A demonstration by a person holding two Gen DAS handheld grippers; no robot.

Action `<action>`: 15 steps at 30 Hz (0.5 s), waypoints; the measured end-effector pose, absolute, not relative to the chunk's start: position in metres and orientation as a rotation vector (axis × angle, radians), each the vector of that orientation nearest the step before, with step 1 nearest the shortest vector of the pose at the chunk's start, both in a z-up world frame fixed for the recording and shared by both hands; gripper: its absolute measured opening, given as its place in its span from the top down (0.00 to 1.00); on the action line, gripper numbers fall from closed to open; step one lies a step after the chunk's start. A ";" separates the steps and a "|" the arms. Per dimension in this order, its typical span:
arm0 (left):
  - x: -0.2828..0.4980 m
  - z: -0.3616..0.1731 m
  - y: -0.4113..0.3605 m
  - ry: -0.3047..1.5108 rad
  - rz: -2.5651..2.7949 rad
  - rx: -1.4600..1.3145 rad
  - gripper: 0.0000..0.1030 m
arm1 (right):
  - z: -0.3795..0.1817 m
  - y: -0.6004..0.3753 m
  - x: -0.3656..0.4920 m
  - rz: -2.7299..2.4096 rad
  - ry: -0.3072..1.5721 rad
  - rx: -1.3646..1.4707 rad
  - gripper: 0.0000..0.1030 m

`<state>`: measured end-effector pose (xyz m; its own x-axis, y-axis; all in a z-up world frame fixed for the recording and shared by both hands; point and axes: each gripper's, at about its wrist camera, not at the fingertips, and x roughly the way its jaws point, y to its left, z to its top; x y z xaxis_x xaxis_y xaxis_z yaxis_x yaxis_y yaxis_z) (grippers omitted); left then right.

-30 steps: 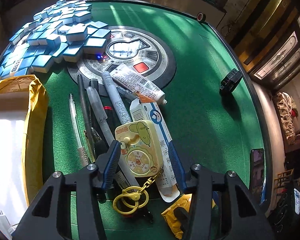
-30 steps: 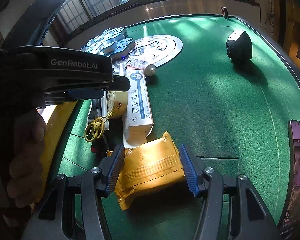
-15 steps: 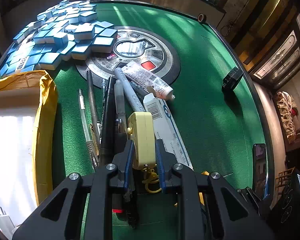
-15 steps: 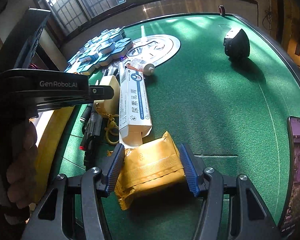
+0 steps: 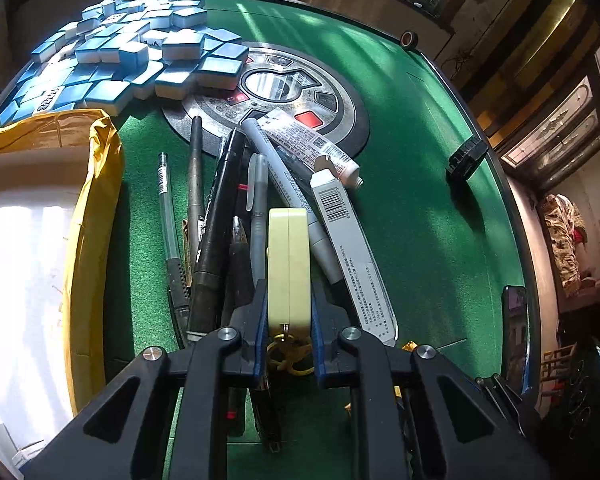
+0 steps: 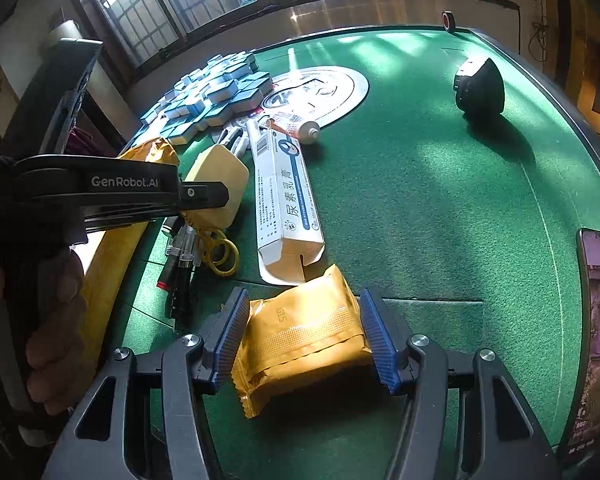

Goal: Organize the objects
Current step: 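Lift the tape measure with the left tool while the right tool holds the packet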

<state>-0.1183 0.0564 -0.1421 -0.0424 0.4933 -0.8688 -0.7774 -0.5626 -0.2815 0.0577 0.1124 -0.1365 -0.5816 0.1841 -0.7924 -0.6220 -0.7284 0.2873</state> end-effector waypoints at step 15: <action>-0.093 -0.137 -0.057 0.123 1.672 -1.404 0.85 | -0.138 0.086 0.050 2.365 0.669 -1.107 0.42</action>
